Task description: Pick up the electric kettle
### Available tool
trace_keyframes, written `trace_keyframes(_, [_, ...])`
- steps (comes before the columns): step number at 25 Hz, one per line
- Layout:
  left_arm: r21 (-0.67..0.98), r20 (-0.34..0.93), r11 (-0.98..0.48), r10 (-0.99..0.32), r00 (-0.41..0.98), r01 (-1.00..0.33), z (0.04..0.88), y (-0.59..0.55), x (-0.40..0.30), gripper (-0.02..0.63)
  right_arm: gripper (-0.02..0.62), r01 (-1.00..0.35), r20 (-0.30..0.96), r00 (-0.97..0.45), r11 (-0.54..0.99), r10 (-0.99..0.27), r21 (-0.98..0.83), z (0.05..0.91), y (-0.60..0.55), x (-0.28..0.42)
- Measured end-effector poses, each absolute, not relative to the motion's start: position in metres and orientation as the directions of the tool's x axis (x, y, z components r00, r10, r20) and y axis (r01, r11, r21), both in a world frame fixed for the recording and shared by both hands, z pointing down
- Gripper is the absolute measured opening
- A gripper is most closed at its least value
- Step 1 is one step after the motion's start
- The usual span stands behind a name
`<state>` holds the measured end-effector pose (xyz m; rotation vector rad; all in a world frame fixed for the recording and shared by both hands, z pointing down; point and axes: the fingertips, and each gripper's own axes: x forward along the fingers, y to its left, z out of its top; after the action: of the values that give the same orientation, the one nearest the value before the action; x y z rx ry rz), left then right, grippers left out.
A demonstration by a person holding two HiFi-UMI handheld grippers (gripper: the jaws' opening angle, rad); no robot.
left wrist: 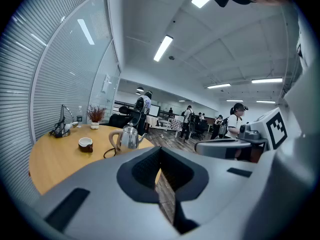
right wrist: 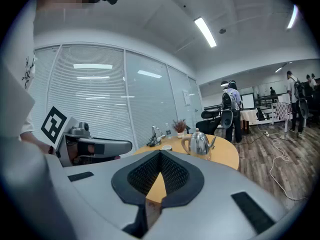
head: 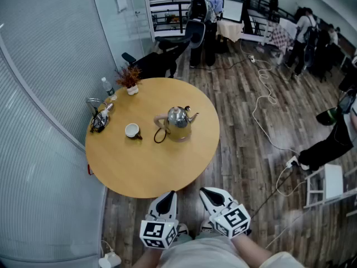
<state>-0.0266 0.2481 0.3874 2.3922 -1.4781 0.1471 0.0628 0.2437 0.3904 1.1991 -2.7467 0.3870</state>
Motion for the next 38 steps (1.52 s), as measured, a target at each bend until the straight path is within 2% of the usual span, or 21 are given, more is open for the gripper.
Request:
trace_keyframes(11, [0.218,0.261,-0.427,-0.841,0.474,-0.878,0.388,0.250,-0.029,0.003,0.031,-0.734,0.226,-0.679,0.656,-0.699,-0.177,0.393,0.246,0.060])
trace_keyframes(19, [0.233,0.249,-0.423,-0.845,0.474,-0.876,0.385,0.248,-0.046,0.003,0.032,-0.749,0.189,-0.661,0.619,-0.726,-0.238,0.389,0.243,0.055])
trace_keyframes(29, [0.247,0.234,-0.449,-0.832,0.502,-0.859,0.384,0.243,-0.085,0.003,0.032,-0.783,0.182,-0.619,0.582,-0.764,-0.221,0.384,0.236,0.018])
trace_keyframes(38, [0.244,0.225,-0.455,-0.832,0.507,-0.856,0.387,0.217,-0.093,0.003,0.032,-0.782,0.190,-0.620,0.577,-0.762,-0.238,0.400,0.213,0.008])
